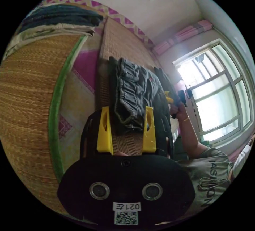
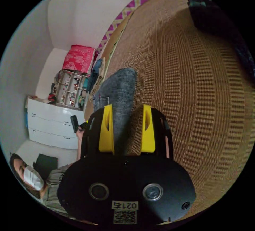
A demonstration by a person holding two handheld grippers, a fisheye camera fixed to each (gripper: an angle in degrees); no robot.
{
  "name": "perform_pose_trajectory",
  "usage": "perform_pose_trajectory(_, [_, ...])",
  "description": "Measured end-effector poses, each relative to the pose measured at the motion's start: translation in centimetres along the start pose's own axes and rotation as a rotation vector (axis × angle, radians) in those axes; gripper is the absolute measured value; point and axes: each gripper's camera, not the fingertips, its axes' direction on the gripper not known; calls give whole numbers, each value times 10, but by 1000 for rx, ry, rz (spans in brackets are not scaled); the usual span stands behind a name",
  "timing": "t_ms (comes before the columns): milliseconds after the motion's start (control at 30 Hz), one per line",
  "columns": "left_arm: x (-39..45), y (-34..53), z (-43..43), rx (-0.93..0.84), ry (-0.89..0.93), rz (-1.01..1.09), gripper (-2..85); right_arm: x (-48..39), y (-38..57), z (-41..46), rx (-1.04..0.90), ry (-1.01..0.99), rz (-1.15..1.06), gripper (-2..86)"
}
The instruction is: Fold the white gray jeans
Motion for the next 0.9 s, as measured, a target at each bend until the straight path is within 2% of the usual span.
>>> perform_pose_trajectory(233, [-31, -22, -11, -9, 24, -54, 102, 26, -46, 34, -74, -82, 5, 126])
perform_pose_trajectory(433, [-32, -25, -40, 113, 71, -23, 62, 1, -56, 25, -70, -70, -95, 87])
perform_pose_trajectory(633, [-15, -47, -119, 278, 101, 97, 60, -109, -101, 26, -68, -41, -330, 84])
perform_pose_trajectory(767, [-23, -86, -194, 416, -3, 118, 58, -209, -179, 83, -96, -52, -480, 83])
perform_pose_trajectory(900, [-47, -131, -252, 556, -125, 50, 60, -319, -267, 170, -104, 42, -600, 85])
